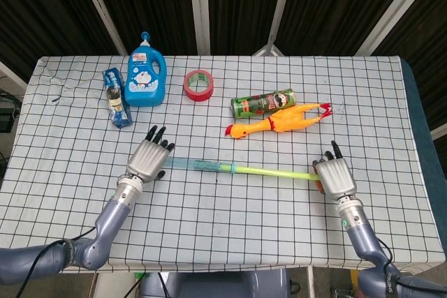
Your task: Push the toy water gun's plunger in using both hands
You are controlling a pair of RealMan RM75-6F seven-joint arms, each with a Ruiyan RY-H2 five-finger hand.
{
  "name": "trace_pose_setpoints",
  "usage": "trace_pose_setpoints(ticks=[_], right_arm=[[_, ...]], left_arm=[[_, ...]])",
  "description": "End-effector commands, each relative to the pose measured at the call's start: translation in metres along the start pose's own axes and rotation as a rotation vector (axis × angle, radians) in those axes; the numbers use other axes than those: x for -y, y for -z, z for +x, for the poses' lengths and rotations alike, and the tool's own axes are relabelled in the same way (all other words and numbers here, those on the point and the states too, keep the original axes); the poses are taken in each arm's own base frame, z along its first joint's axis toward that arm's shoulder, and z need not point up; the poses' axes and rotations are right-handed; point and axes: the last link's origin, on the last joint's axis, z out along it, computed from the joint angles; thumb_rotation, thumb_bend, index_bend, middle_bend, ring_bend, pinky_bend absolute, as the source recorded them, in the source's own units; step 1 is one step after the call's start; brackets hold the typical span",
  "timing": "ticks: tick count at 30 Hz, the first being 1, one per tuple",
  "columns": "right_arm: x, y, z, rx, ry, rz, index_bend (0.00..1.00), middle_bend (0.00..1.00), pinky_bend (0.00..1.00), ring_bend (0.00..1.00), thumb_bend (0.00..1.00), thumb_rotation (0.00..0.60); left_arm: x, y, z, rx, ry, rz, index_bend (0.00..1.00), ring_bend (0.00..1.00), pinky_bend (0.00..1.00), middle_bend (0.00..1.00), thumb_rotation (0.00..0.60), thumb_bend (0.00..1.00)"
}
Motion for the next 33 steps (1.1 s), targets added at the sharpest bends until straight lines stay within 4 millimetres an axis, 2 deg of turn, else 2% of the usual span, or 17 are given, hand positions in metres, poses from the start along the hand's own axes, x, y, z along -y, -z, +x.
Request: trace_pose_setpoints(ticks=[1,19,25,33], right_arm=[[-0.001,0.0,0.0,0.001,0.0,-0.001,0.83,0.6,0.0,0.27,0.49,0.6],[-0.001,-0.001,0.002,-0.005,0.014,0.01,0.84,0.6,0.0,0.27,0.49,0.6],[0.0,-0.001,0.002,-0.003,0.02,0.008,0.84,0.6,0.0,0.27,0.5,0.6],[0.004,0.001,0.0,-0.001,0.022,0.013,0.84,0.61,0.0,0.27,0.5,0.6]], left_arm=[[-0.004,-0.005,-0.001,0.002,0.01,0.01,0.31,0.03,0.0,0.34,0.6,0.35],[-0.007,-0.015,-0.028,0.063,-0.018,0.044,0.39,0.04,0.0,0.41,0.6,0.39],[-0.008,-0.016,-0.03,0.052,-0.011,0.041,0.45,0.07,0.0,0.5,0.6,0.45],[-0.009,-0.014,-0.025,0.019,0.007,0.034,0.5,0.09,0.0,0.56,0.6,0.47]])
